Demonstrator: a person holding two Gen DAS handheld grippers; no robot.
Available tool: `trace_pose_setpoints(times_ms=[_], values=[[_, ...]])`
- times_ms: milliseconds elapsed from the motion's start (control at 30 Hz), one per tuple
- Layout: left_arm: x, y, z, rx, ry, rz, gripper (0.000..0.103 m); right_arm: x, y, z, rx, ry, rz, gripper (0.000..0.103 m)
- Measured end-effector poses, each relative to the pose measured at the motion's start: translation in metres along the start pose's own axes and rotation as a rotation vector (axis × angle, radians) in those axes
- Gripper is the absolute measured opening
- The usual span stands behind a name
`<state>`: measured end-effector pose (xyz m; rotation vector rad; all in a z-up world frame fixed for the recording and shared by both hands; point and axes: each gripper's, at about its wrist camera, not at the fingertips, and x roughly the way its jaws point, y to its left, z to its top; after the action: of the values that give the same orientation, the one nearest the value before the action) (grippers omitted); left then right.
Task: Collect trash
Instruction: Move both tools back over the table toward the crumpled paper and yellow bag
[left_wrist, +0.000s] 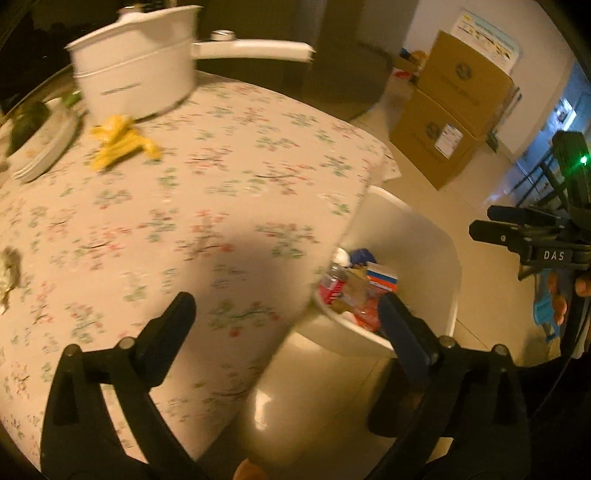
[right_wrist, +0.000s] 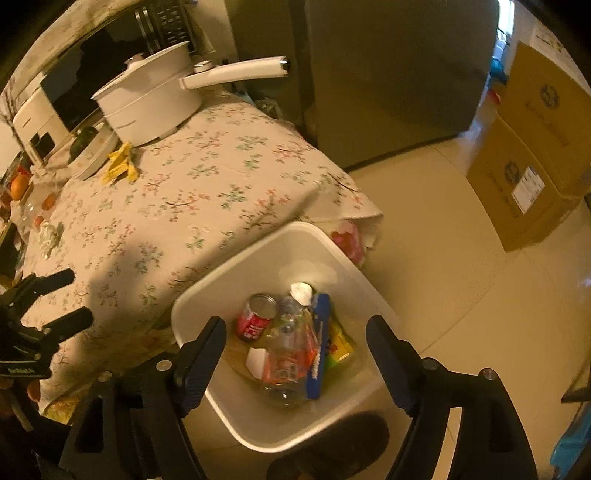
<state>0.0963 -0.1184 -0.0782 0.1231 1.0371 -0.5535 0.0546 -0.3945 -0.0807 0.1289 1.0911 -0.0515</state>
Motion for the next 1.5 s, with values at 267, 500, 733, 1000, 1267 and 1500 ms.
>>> trace_pose_setpoints(times_ms=[267, 500, 733, 1000, 1267, 1500], values=[[-0.029, 0.051, -0.014, -0.087, -0.051, 0.054, 0.102, 0.006, 0.05, 0.018, -0.054, -0.023, 0.008, 0.089], [-0.05, 0.101, -0.031, -0.182, -0.081, 0.119, 0.102, 0.01, 0.103, 0.03, -0.142, -0.079, 0.026, 0.093], [-0.065, 0.142, -0.045, -0.263, -0.103, 0.168, 0.103, 0.017, 0.155, 0.038, -0.236, -0.114, 0.038, 0.093], [-0.076, 0.18, -0.057, -0.344, -0.15, 0.225, 0.103, 0.023, 0.193, 0.047, -0.258, -0.146, 0.071, 0.103], [-0.077, 0.217, -0.066, -0.427, -0.209, 0.299, 0.103, 0.031, 0.219, 0.056, -0.247, -0.184, 0.098, 0.103], [-0.07, 0.247, -0.069, -0.473, -0.204, 0.336, 0.103, 0.042, 0.229, 0.071, -0.216, -0.201, 0.16, 0.103]])
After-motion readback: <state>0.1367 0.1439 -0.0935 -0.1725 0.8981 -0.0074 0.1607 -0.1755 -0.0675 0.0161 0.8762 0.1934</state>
